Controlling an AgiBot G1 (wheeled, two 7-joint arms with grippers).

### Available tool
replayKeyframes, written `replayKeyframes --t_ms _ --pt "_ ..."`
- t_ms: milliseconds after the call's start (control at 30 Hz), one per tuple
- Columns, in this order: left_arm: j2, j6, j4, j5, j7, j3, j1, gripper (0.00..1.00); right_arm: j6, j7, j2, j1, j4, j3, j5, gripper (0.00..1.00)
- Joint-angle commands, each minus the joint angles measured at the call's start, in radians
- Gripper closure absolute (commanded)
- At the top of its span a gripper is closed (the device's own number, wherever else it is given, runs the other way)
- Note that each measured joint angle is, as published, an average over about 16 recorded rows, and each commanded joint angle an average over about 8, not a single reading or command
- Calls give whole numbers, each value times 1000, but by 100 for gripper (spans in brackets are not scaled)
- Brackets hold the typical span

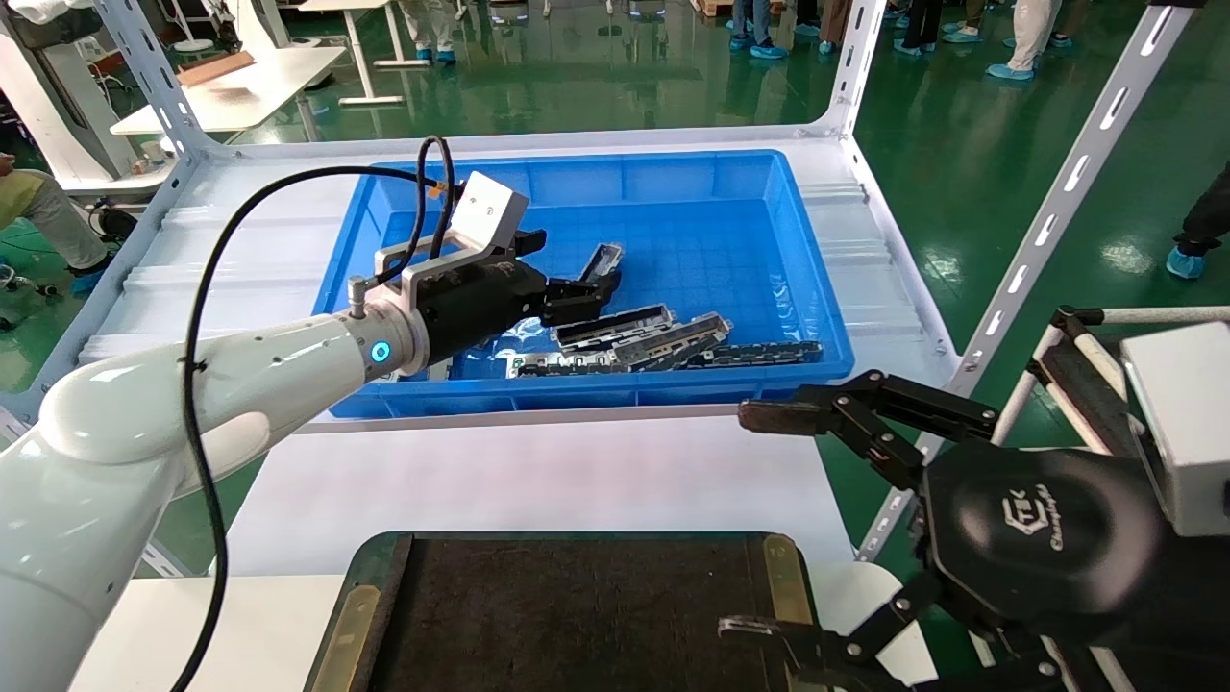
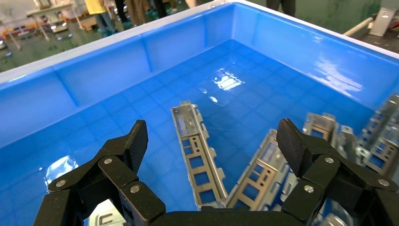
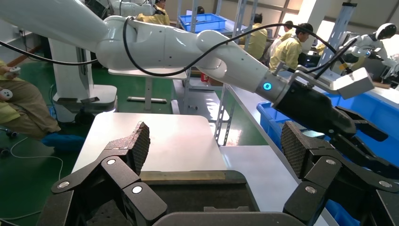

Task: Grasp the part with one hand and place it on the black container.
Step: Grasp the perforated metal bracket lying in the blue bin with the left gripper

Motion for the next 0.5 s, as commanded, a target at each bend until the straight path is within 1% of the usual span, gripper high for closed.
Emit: replayKeyframes --t_ms 33,267,500 --pt "21 -8 48 5 4 2 -23 0 0 0 0 0 0 0 0 0" --pt "77 -25 169 -2 37 13 -70 0 0 0 0 0 0 0 0 0" --pt "94 -54 208 -40 50 59 -78 0 0 0 0 0 0 0 0 0"
